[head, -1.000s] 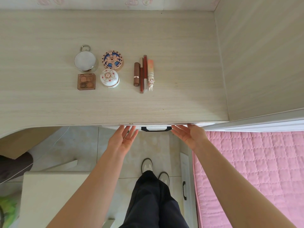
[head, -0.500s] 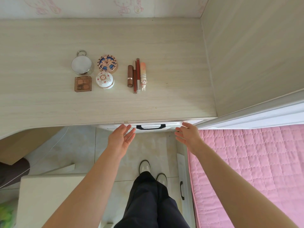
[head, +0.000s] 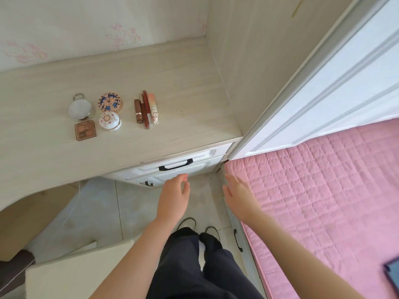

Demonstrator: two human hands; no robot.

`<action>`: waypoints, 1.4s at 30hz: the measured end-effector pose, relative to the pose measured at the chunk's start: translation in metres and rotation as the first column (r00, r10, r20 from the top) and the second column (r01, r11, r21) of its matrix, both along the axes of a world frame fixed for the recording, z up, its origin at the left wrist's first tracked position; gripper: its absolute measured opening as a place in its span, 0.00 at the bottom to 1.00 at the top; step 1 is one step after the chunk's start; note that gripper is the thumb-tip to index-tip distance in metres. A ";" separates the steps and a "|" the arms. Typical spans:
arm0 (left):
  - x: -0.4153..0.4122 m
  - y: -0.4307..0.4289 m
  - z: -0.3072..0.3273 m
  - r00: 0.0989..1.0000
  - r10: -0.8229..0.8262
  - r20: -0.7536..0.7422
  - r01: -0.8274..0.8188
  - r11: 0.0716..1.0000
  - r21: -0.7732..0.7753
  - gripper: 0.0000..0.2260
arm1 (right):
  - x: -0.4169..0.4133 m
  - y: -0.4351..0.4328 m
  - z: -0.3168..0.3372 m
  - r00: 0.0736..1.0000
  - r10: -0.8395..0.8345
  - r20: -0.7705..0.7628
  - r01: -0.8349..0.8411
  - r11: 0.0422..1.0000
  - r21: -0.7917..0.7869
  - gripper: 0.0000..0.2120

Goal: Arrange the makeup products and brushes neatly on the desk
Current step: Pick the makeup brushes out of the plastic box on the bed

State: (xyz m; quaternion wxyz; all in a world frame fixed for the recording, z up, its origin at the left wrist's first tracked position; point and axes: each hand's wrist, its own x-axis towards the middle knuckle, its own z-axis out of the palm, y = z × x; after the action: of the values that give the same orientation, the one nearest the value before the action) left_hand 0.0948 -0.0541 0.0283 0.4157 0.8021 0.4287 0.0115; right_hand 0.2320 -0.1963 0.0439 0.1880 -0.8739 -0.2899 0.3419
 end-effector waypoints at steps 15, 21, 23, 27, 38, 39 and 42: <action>0.026 -0.058 0.051 0.481 -0.862 -0.161 0.815 0.372 0.444 0.24 | -0.097 -0.083 0.054 0.839 -0.345 0.420 0.416 0.905 -0.087 0.26; 0.020 -0.101 0.065 0.232 -0.958 -0.167 0.875 0.131 0.465 0.27 | -0.154 -0.122 0.064 0.705 -0.568 0.425 0.653 0.753 -0.075 0.29; 0.016 -0.121 0.071 0.154 -0.976 -0.156 0.878 0.063 0.474 0.27 | -0.173 -0.136 0.065 0.634 -0.645 0.427 0.731 0.679 -0.060 0.29; 0.003 -0.168 0.075 -0.036 -0.991 -0.131 0.881 -0.093 0.464 0.26 | -0.216 -0.165 0.062 0.505 -0.742 0.441 0.843 0.533 -0.069 0.32; -0.083 -0.311 0.078 -0.435 -0.890 -0.138 0.734 -0.439 0.518 0.26 | -0.363 -0.253 0.068 0.065 -0.879 0.473 0.998 0.052 -0.041 0.31; -0.094 -0.323 0.078 -0.455 -0.880 -0.132 0.724 -0.453 0.520 0.26 | -0.377 -0.262 0.069 0.032 -0.880 0.474 0.999 0.015 -0.040 0.31; -0.131 -0.362 0.078 -0.523 -0.844 -0.123 0.677 -0.499 0.541 0.26 | -0.419 -0.287 0.068 -0.067 -0.880 0.470 0.995 -0.096 -0.037 0.30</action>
State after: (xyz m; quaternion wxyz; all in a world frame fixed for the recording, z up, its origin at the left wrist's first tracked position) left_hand -0.0363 -0.4156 0.1061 0.1388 0.7994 -0.5777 -0.0889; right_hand -0.1874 -0.4834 0.1124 0.1570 -0.8673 0.4721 0.0147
